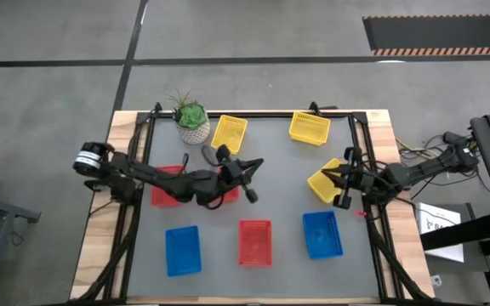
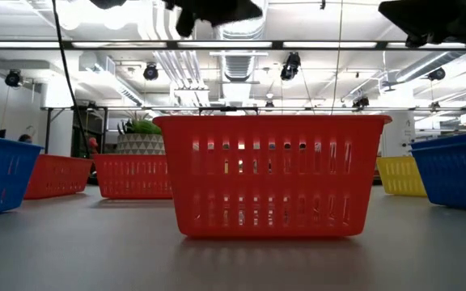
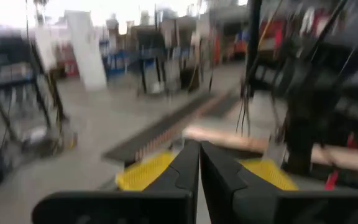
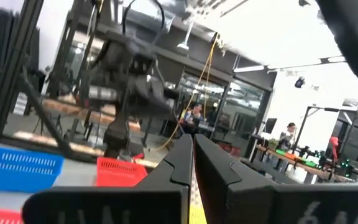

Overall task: Stack baskets by color
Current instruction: Stack the top left yellow bin on top of the top right yellow bin

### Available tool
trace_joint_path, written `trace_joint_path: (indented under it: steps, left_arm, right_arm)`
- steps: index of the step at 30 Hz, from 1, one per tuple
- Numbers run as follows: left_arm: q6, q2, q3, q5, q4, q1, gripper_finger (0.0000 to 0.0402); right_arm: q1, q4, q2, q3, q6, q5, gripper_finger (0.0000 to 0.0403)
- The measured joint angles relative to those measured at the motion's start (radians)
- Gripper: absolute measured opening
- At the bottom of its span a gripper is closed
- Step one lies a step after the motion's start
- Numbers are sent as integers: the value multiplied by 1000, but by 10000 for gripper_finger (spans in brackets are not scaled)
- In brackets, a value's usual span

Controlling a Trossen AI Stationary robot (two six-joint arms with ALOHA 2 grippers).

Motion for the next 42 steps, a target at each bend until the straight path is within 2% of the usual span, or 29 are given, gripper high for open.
trace_joint_path:
  steps: [5,8,11,14,23,28,34,38,42]
  left_arm:
    - [-199,10,108,8,-375,45,0]
    - [-300,10,154,60,-548,75,0]
    - [-391,11,180,114,-661,106,0]
    - [-453,11,183,125,-730,131,0]
    - [-493,11,163,187,-755,153,0]
    - [-491,11,162,246,-755,153,0]
    - [-485,11,161,289,-752,153,0]
    - [-464,13,161,311,-707,156,0]
    - [-386,45,177,416,-612,162,0]
  right_arm:
    - [0,2,-48,-25,0,14,9]
    - [1,-17,-58,-27,0,50,9]
    - [0,-39,-58,-28,0,64,8]
    - [0,-39,-58,-28,0,63,9]
    - [0,-145,-96,-28,-18,78,9]
    - [1,-213,-123,-28,-10,203,9]
    - [0,-296,-122,-28,44,476,9]
    - [0,-308,-123,-25,61,497,9]
    - [1,-316,-122,1,66,492,9]
